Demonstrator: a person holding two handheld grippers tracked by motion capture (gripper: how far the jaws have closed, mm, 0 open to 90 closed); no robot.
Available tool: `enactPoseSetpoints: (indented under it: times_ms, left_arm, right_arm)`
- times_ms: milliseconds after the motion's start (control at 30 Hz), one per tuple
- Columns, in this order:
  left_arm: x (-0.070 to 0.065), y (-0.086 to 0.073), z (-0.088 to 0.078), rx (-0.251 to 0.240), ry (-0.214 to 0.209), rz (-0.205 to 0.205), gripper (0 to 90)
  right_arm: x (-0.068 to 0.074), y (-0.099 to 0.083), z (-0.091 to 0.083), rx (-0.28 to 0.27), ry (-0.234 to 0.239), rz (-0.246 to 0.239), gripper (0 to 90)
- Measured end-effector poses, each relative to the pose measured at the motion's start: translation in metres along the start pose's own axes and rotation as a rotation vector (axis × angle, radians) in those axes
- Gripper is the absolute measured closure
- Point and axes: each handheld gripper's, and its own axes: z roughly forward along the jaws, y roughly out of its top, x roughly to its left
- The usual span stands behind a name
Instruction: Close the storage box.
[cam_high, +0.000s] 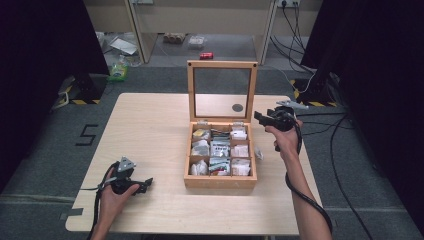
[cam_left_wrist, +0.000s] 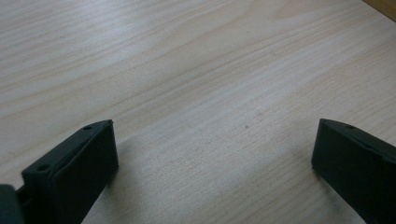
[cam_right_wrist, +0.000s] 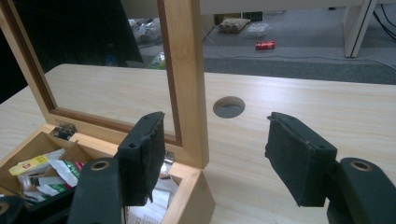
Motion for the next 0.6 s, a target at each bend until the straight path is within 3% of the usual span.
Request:
enactPoseSetpoints:
  times_ms: [367,600]
  left_arm:
    - [0.000,0.000,0.000,0.000,0.000,0.000,0.0]
    - [0.000,0.000,0.000,-0.001,0.000,0.000,0.0]
  right_arm:
    - [0.010,0.007,0.024,0.012,0.013,-0.018,37.1]
    - [0.012,0.009,0.035,0.007,0.010,-0.001,37.0]
